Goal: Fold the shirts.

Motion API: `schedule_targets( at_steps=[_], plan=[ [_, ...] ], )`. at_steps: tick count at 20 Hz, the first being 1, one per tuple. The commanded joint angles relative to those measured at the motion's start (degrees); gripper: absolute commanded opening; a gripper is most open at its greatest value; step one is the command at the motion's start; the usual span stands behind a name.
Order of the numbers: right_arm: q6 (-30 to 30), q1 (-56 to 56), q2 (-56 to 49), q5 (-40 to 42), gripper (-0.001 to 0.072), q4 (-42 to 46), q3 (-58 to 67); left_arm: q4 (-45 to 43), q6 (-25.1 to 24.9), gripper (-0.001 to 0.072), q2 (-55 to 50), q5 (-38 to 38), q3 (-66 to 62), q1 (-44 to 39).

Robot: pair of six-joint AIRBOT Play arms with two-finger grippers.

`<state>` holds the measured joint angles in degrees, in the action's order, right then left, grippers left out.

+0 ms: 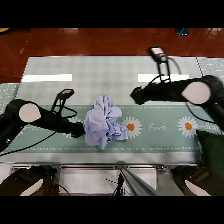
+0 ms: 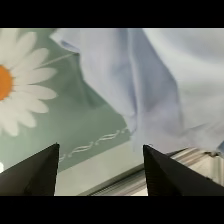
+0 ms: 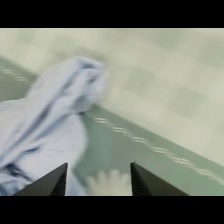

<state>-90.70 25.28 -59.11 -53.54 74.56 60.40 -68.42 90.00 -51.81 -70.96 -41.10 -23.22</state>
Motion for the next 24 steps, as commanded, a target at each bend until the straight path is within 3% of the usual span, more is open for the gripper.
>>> schedule_targets(
  at_steps=[1,2,3,4,10,11,13,14,16,22,24],
  plan=[
    [5.81,-9.57,3.04,-9.29,0.0534,1.44,-0.37,12.04,-5.95,0.0630,0.02,6.75,5.84,0.00],
    [8.46,-11.56,2.75,-10.19,0.0601,-1.55,-1.16,14.97,-7.65,0.0634,0.02,7.82,7.34,0.00],
    [10.58,-13.46,2.29,-10.78,0.0601,-5.46,-2.27,16.96,-9.07,0.0637,0.02,8.55,8.70,0.00],
    [11.74,-14.78,1.62,-11.19,0.0602,-8.87,-3.43,18.47,-10.12,0.0692,0.02,9.40,10.29,0.00],
    [18.56,-14.71,-5.81,-10.56,0.0594,-25.00,-9.97,21.97,-11.56,0.0671,-0.35,19.47,16.41,0.00],
    [20.52,-14.14,-7.26,-10.58,0.0594,-28.24,-10.32,23.96,-13.03,0.0643,-1.01,20.37,16.44,0.00],
    [23.26,-12.61,-10.23,-10.21,0.0594,-34.47,-10.38,27.58,-15.67,0.0294,-2.56,21.00,16.41,0.00],
    [24.48,-11.74,-11.47,-9.53,0.0594,-37.16,-10.38,28.00,-16.09,0.0164,-3.08,21.00,16.41,-0.02],
    [26.49,-9.60,-13.75,-7.19,0.0594,-41.27,-10.38,27.96,-16.24,0.0020,-3.54,20.85,16.44,0.00],
    [28.83,-2.43,-20.35,-0.55,0.0567,-48.70,-10.36,27.96,-16.50,0.0019,-3.52,20.83,16.46,0.00],
    [28.37,-0.17,-22.01,3.39,0.0397,-48.63,-10.36,27.96,-16.50,0.0019,-3.52,20.83,16.46,0.00]
  ],
)
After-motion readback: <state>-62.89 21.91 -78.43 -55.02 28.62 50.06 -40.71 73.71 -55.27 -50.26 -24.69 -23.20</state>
